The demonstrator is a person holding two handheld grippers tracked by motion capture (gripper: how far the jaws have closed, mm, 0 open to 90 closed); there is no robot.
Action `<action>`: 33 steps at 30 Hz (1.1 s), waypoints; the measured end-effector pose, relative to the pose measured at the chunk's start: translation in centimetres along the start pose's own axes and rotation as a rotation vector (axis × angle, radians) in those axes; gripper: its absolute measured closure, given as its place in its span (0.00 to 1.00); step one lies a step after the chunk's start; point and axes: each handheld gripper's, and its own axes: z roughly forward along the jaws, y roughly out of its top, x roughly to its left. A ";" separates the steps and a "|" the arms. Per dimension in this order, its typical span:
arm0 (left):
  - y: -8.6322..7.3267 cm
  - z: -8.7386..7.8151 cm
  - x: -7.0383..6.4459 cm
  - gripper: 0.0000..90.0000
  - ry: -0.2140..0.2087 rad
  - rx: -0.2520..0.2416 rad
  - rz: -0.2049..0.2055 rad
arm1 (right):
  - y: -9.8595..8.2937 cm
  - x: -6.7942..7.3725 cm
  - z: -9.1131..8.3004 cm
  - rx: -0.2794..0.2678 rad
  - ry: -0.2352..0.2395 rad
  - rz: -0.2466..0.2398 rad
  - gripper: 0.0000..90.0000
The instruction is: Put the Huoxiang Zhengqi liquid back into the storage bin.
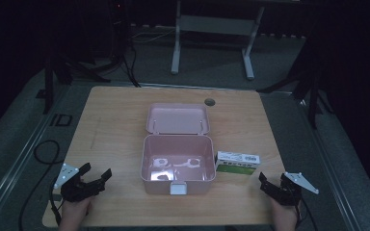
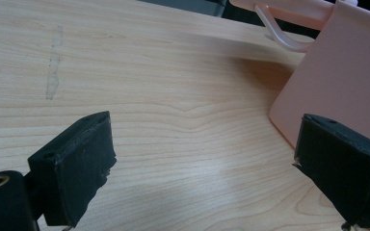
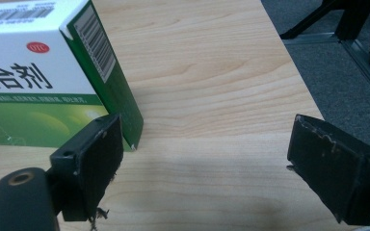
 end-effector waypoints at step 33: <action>0.1 -0.1 0.0 0.08 -0.035 -0.011 -0.041 | 5.0 0.0 0.6 0.576 0.180 -0.445 0.15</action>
